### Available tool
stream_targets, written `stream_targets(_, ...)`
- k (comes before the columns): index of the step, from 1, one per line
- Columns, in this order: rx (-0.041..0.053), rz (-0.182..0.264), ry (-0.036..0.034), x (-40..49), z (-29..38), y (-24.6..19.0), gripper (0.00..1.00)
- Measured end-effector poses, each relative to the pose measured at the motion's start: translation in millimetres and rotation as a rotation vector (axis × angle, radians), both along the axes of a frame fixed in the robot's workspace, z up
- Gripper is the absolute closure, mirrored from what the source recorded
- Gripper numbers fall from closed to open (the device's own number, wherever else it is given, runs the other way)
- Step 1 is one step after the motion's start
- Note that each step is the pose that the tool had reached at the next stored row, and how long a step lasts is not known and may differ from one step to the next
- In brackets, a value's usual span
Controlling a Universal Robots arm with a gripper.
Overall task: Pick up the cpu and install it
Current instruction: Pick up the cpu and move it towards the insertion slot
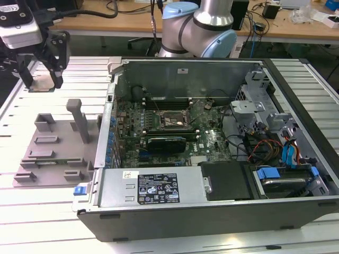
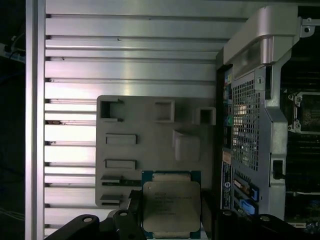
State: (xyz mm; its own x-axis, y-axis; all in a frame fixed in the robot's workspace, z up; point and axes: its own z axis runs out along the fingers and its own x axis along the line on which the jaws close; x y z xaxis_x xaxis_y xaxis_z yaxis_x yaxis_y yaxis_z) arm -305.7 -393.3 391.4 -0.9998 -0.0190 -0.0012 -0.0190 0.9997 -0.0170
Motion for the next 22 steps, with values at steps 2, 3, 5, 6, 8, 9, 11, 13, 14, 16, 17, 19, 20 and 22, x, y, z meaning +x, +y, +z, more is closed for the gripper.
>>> stream_targets(2, -0.0001, 0.000, 0.0000, 1.9, 0.0, 0.0, 0.45)
stream_targets(3, -0.0001, 0.000, -0.0001, 2.9, 0.0, 0.0, 0.45)
stream_targets(5, -0.0001, 0.000, 0.0000, 7.5, 0.0, 0.0, 0.45)
stream_targets(6, -0.0001, 0.000, -0.0001, 9.1, -0.1, 0.0, 0.45)
stream_targets(8, -0.0002, 0.000, 0.0000, 14.0, 0.0, 0.0, 0.45)
stream_targets(9, -0.0001, 0.000, -0.0001, 16.4, -0.1, 0.0, 0.45)
stream_targets(11, -0.0003, 0.000, 0.0001, 25.2, 0.0, 0.0, 0.45)
stream_targets(13, -0.0006, 0.000, 0.0001, 31.5, -0.1, 0.0, 0.45)
stream_targets(14, -0.0007, 0.000, 0.0001, 36.4, 0.0, 0.0, 0.45)
stream_targets(16, -0.0007, 0.000, 0.0004, 45.0, 0.0, 0.1, 0.45)
stream_targets(17, -0.0007, 0.000, 0.0004, 47.8, 0.0, 0.1, 0.45)
stream_targets(19, -0.0006, 0.000, 0.0004, 53.4, -0.1, 0.0, 0.45)
stream_targets(20, -0.0007, 0.000, 0.0004, 54.6, 0.0, 0.0, 0.45)
stream_targets(22, -0.0006, 0.000, 0.0004, 57.8, -0.1, 0.1, 0.45)
